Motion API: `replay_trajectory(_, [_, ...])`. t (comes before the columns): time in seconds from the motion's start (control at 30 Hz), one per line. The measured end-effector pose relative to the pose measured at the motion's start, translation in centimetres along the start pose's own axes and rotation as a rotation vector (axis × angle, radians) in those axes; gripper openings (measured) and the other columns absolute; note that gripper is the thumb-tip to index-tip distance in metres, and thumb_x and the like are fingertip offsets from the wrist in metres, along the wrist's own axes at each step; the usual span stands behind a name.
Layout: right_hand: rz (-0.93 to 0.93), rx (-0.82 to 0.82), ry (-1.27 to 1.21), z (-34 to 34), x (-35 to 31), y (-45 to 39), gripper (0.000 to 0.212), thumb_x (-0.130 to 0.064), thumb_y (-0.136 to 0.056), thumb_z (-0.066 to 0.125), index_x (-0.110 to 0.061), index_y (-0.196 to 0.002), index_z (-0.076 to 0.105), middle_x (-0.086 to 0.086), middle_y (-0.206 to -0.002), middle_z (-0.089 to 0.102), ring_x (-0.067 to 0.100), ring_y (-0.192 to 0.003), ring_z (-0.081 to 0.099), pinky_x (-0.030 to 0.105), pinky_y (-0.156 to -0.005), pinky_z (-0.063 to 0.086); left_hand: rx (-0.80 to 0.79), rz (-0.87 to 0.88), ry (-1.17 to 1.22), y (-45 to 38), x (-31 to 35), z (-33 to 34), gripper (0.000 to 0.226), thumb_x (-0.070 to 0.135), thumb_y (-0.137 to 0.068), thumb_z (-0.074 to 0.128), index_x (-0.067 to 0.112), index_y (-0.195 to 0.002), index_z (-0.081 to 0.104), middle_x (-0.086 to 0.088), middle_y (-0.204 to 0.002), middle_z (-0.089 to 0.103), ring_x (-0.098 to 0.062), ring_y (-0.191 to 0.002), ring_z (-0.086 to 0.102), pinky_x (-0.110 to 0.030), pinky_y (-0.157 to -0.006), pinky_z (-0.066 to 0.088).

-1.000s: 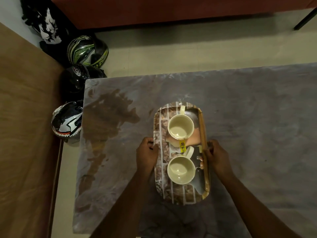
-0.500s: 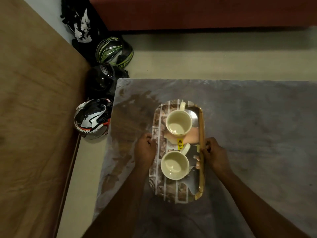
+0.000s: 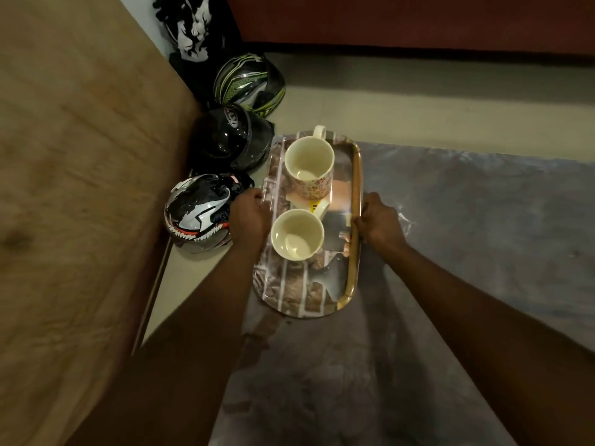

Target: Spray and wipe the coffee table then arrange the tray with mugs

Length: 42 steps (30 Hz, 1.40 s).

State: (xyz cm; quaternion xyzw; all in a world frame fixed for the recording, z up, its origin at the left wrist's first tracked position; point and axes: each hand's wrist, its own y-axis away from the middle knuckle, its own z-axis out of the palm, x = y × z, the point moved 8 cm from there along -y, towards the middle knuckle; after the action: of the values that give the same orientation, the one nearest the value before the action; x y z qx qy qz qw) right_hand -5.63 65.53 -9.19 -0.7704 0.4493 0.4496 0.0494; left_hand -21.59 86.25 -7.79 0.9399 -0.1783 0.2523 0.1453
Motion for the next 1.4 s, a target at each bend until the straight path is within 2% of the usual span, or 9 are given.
replay_trajectory(0.13, [0.050, -0.018, 0.019, 0.5, 0.0, -0.7, 0.025, -0.009, -0.089, 0.060, -0.003, -0.110, 0.048, 0.013, -0.089, 0.061, 0.033, -0.081, 0.065, 0.044, -0.074, 0.056, 0.014, 0.020, 0.047, -0.6, 0.0, -0.4, 0.023, 0.011, -0.084, 0.060, 0.007, -0.105, 0.070, -0.018, -0.097, 0.072, -0.034, -0.090, 0.066, -0.032, -0.069, 0.043])
replay_trajectory(0.3, [0.080, -0.014, 0.034, 0.7, 0.0, -0.5, 0.026, -0.009, -0.092, 0.055, -0.003, -0.115, 0.046, 0.009, -0.091, 0.056, 0.025, -0.082, 0.060, 0.033, -0.072, 0.050, 0.001, 0.018, 0.076, -0.3, -0.4, -0.1, 0.026, 0.012, -0.087, 0.061, 0.007, -0.112, 0.069, -0.018, -0.101, 0.072, -0.033, -0.094, 0.065, -0.027, -0.071, 0.038])
replay_trajectory(0.47, [0.117, -0.022, -0.059, 1.1, 0.5, 0.2, 0.022, -0.014, -0.096, 0.047, -0.006, -0.117, 0.045, 0.011, -0.095, 0.059, 0.030, -0.088, 0.063, 0.035, -0.075, 0.051, -0.082, 0.037, 0.098, 0.6, -1.3, 0.7, 0.037, 0.009, -0.090, 0.055, 0.011, -0.127, 0.063, -0.020, -0.106, 0.070, -0.033, -0.098, 0.064, -0.029, -0.077, 0.042])
replay_trajectory(0.57, [0.098, -0.005, -0.044, 0.6, 0.7, 0.8, 0.024, -0.018, -0.095, 0.052, -0.007, -0.116, 0.047, 0.011, -0.100, 0.060, 0.025, -0.088, 0.060, 0.028, -0.071, 0.043, -0.119, 0.021, 0.126, 1.3, -1.3, 0.4, 0.034, 0.013, -0.092, 0.055, 0.009, -0.124, 0.065, -0.020, -0.108, 0.069, -0.034, -0.102, 0.063, -0.031, -0.081, 0.044])
replay_trajectory(0.73, [-0.010, 0.083, -0.060, -3.6, 0.2, 4.0, 0.039, -0.032, -0.093, 0.055, -0.013, -0.126, 0.048, 0.009, -0.117, 0.054, 0.022, -0.101, 0.056, 0.037, -0.085, 0.047, 0.009, -0.090, 0.372, 3.5, -0.5, -3.4, 0.028, 0.023, -0.091, 0.059, 0.014, -0.116, 0.067, -0.005, -0.110, 0.069, -0.020, -0.101, 0.065, -0.043, -0.095, 0.052])
replay_trajectory(0.9, [-0.100, 0.135, -0.088, -8.5, 0.4, 9.4, 0.041, -0.034, -0.093, 0.055, -0.015, -0.130, 0.048, 0.005, -0.124, 0.053, 0.016, -0.108, 0.052, 0.028, -0.086, 0.042, 0.107, 0.209, 0.291, 10.9, 7.3, -5.5, 0.025, 0.018, -0.090, 0.060, 0.017, -0.115, 0.063, -0.005, -0.118, 0.061, -0.016, -0.104, 0.058, -0.035, -0.091, 0.050])
replay_trajectory(1.03, [-0.126, 0.198, -0.091, -13.4, 3.2, 13.3, 0.040, -0.033, -0.093, 0.057, -0.014, -0.128, 0.052, 0.005, -0.126, 0.054, 0.019, -0.113, 0.052, 0.027, -0.091, 0.039, 0.042, 0.512, 0.170, 18.5, 15.8, -1.0, 0.036, 0.016, -0.084, 0.064, 0.009, -0.119, 0.060, -0.010, -0.118, 0.061, -0.024, -0.110, 0.055, -0.030, -0.096, 0.042])
replay_trajectory(1.23, [-0.090, 0.328, -0.025, -23.7, 11.7, 19.0, 0.049, -0.042, -0.090, 0.049, -0.014, -0.129, 0.053, 0.005, -0.130, 0.054, 0.014, -0.120, 0.045, 0.017, -0.098, 0.028, -0.193, 0.684, 0.092, 28.1, 25.8, 7.9, 0.054, 0.034, -0.085, 0.058, 0.006, -0.131, 0.053, -0.013, -0.130, 0.056, -0.027, -0.123, 0.052, -0.029, -0.105, 0.037])
replay_trajectory(1.4, [-0.037, 0.431, -0.004, -34.2, 20.1, 24.6, 0.050, -0.045, -0.091, 0.047, -0.012, -0.127, 0.055, 0.008, -0.128, 0.057, 0.017, -0.118, 0.048, 0.027, -0.099, 0.035, -0.266, 0.805, 0.077, 36.6, 35.4, 13.4, 0.061, 0.039, -0.085, 0.058, 0.007, -0.135, 0.049, -0.015, -0.135, 0.053, -0.029, -0.127, 0.049, -0.034, -0.109, 0.038])
